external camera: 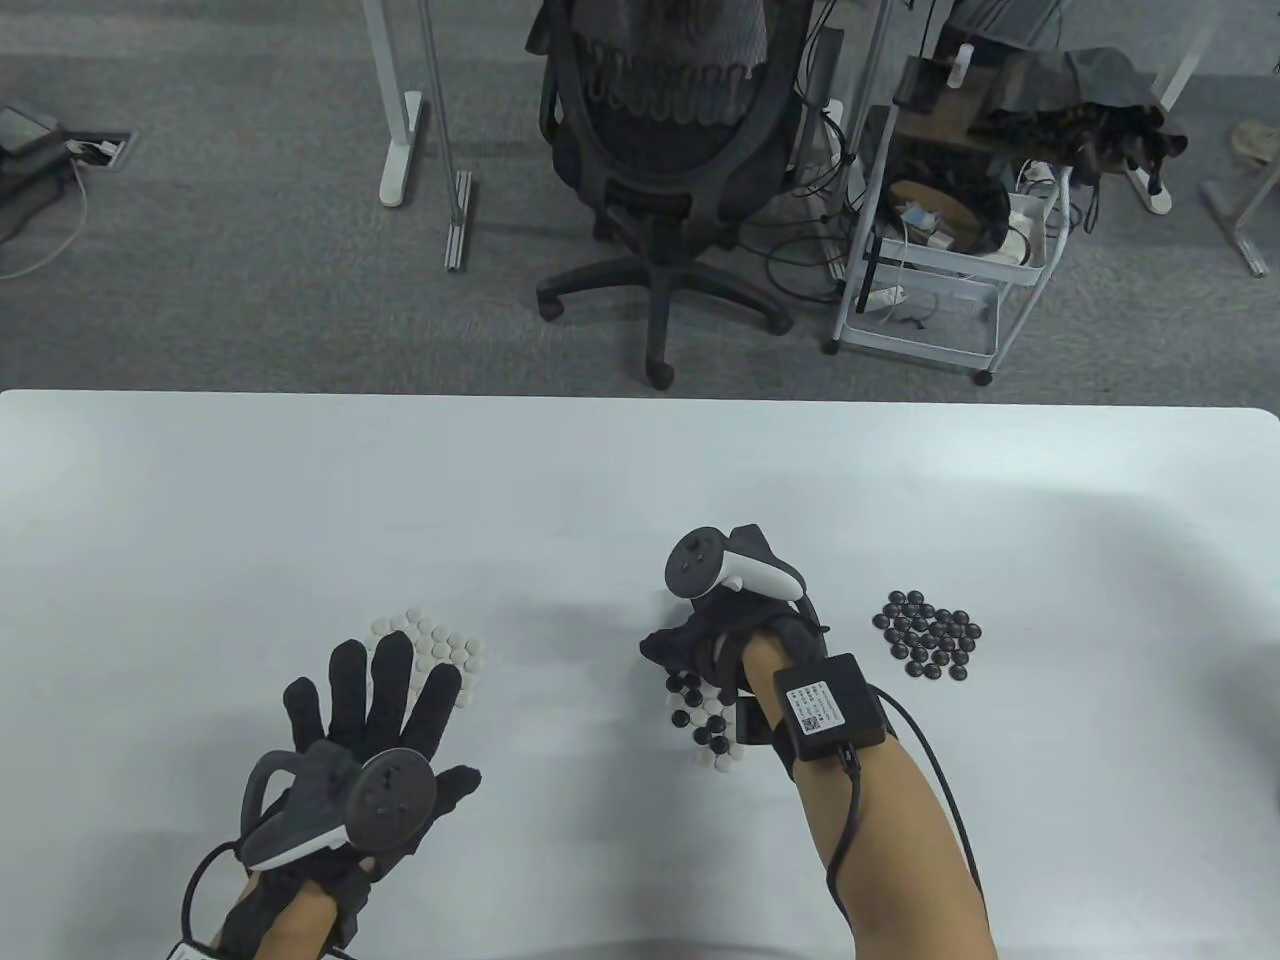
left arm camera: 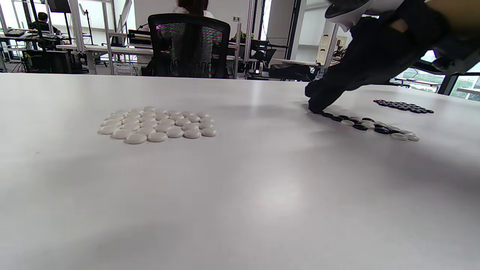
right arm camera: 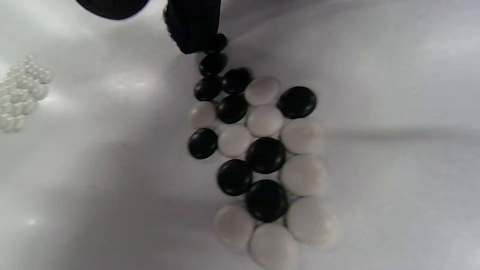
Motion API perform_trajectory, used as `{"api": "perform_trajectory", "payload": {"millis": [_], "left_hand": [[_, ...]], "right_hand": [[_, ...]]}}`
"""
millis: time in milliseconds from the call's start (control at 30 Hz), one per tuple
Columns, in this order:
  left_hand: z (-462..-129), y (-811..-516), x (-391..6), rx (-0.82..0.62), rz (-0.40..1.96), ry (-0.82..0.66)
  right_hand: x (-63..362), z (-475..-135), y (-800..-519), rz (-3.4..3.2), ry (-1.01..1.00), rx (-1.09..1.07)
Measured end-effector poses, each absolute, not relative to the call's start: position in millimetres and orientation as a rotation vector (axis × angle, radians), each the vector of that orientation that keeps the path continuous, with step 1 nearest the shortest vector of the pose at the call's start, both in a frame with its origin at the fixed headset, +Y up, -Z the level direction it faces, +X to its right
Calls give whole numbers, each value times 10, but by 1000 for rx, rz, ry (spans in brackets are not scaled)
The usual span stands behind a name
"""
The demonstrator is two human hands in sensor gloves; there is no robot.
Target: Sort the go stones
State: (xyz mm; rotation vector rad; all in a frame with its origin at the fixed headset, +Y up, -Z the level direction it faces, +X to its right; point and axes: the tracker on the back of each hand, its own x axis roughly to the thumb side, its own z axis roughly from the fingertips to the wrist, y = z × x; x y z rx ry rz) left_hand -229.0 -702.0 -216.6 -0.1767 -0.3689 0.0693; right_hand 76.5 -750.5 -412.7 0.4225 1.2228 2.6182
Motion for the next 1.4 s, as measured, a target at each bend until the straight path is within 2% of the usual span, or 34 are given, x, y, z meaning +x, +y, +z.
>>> {"api": "perform_trajectory", "payload": {"millis": [167, 433, 667, 1133, 1267, 1400], "left_hand": [[-2174, -7019, -2320, -179, 82, -360], [-2183, -7040, -2300, -191, 67, -363], [-2198, -7062, -2276, -198, 52, -362], [-2206, -7055, -2286, -197, 50, -353], [-2212, -7052, -2299, -198, 57, -350], [-2214, -7047, -2315, -198, 65, -344]], "right_hand": [[1112, -4227, -7480, 2641, 1212, 302], [1945, -4241, -7448, 2685, 1227, 55], [2348, -4217, -7459, 2694, 1194, -58], [2537, -4231, -7425, 2723, 1159, -136], [2347, -4221, -7277, 2712, 1106, -13], [2003, -4129, -7187, 2660, 1176, 208]]}}
